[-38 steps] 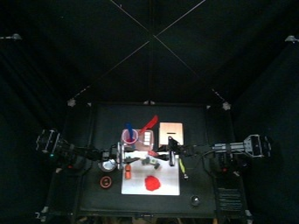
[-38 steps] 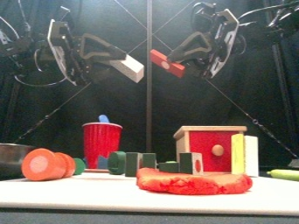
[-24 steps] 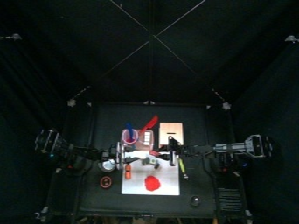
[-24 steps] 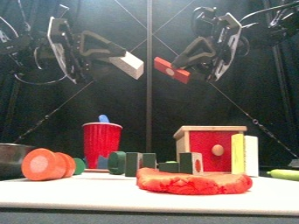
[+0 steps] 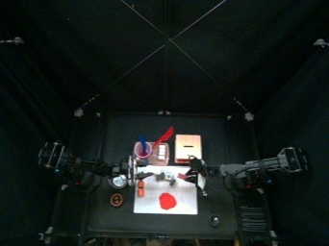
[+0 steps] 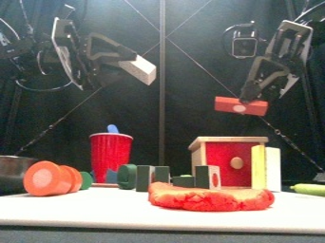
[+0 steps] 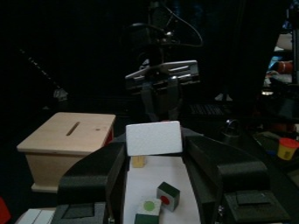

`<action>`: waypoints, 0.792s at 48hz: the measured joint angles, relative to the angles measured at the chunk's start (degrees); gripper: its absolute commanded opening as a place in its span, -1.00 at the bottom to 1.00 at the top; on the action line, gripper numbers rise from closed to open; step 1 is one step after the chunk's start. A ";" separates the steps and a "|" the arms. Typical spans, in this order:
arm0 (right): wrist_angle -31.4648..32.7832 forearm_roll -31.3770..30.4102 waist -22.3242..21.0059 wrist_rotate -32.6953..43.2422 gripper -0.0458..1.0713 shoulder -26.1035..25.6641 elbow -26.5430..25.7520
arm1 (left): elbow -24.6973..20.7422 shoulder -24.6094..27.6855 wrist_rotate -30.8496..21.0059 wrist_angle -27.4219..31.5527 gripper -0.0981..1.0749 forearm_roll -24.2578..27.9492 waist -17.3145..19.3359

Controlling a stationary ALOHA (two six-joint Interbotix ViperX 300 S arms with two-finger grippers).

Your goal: Place rice onto plate

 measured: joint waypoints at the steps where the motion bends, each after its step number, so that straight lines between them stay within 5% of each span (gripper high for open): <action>1: 0.62 0.44 0.44 0.00 -0.05 0.18 0.09 | -0.09 0.00 0.00 0.00 0.28 0.00 0.09; 38: 5.10 2.99 2.29 -0.09 0.01 15.47 0.53 | -0.53 0.00 0.00 0.09 0.28 0.00 0.00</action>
